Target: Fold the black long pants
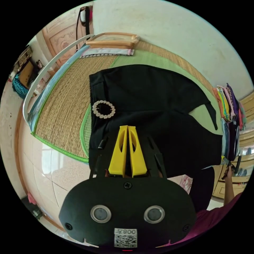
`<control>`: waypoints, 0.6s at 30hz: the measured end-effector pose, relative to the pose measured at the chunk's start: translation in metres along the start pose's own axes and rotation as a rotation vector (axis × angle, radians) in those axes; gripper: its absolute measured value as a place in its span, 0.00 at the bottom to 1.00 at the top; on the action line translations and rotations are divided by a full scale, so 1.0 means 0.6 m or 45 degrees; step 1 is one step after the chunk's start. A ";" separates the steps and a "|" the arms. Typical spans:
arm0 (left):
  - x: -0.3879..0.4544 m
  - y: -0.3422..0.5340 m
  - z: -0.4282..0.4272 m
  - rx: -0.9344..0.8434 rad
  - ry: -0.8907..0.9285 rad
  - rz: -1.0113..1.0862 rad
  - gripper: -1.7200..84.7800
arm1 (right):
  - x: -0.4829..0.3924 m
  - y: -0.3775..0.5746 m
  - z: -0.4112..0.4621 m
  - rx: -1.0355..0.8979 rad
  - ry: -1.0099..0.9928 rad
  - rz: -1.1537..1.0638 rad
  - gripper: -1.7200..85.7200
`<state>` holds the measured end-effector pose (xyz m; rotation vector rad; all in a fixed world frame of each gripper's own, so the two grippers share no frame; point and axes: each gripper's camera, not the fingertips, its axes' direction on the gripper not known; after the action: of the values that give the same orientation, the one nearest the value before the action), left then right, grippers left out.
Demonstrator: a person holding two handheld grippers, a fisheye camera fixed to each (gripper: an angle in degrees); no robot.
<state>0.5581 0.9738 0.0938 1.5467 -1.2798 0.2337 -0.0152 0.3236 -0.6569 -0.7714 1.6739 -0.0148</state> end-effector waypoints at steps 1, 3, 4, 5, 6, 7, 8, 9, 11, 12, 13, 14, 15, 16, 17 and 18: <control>0.016 -0.006 0.002 0.015 0.040 0.039 0.05 | -0.010 -0.030 -0.011 0.047 -0.006 -0.043 0.05; 0.091 -0.039 0.030 0.014 0.176 0.207 0.07 | -0.025 -0.088 -0.017 0.095 -0.023 -0.098 0.08; 0.112 -0.049 0.040 0.008 0.197 0.245 0.08 | -0.035 -0.130 -0.016 0.110 -0.034 -0.136 0.09; 0.153 -0.071 0.061 -0.005 0.232 0.308 0.09 | -0.041 -0.152 -0.014 0.111 -0.031 -0.157 0.10; 0.193 -0.093 0.082 -0.011 0.262 0.360 0.10 | -0.054 -0.195 -0.007 0.105 0.002 -0.195 0.11; 0.214 -0.105 0.093 -0.015 0.276 0.391 0.10 | -0.067 -0.234 0.002 0.080 0.045 -0.230 0.11; 0.254 -0.127 0.113 -0.017 0.285 0.447 0.10 | -0.073 -0.252 0.007 0.064 0.067 -0.249 0.11; 0.293 -0.148 0.133 -0.017 0.277 0.500 0.10 | -0.086 -0.283 0.018 0.034 0.123 -0.283 0.11; 0.345 -0.178 0.164 -0.039 0.261 0.574 0.11 | -0.102 -0.318 0.036 -0.022 0.198 -0.330 0.11; 0.375 -0.195 0.184 -0.059 0.236 0.628 0.11 | -0.111 -0.334 0.047 -0.059 0.247 -0.364 0.11; 0.388 -0.202 0.196 -0.074 0.213 0.659 0.11 | -0.118 -0.345 0.059 -0.099 0.284 -0.383 0.10; 0.411 -0.212 0.221 -0.115 0.151 0.698 0.11 | -0.120 -0.349 0.064 -0.121 0.288 -0.394 0.10; 0.428 -0.220 0.247 -0.167 0.090 0.721 0.11 | -0.126 -0.353 0.068 -0.135 0.278 -0.415 0.09; 0.434 -0.221 0.258 -0.193 0.062 0.738 0.10 | -0.131 -0.358 0.063 -0.119 0.284 -0.417 0.09; 0.443 -0.220 0.260 -0.122 0.040 0.776 0.10 | -0.132 -0.361 0.061 -0.123 0.287 -0.414 0.09; 0.449 -0.224 0.269 -0.144 0.023 0.783 0.08 | -0.134 -0.367 0.056 -0.129 0.278 -0.410 0.07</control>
<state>0.7030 0.6675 0.1362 1.0181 -1.6984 0.5518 0.1226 0.2047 -0.5052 -1.1441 1.7475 -0.2486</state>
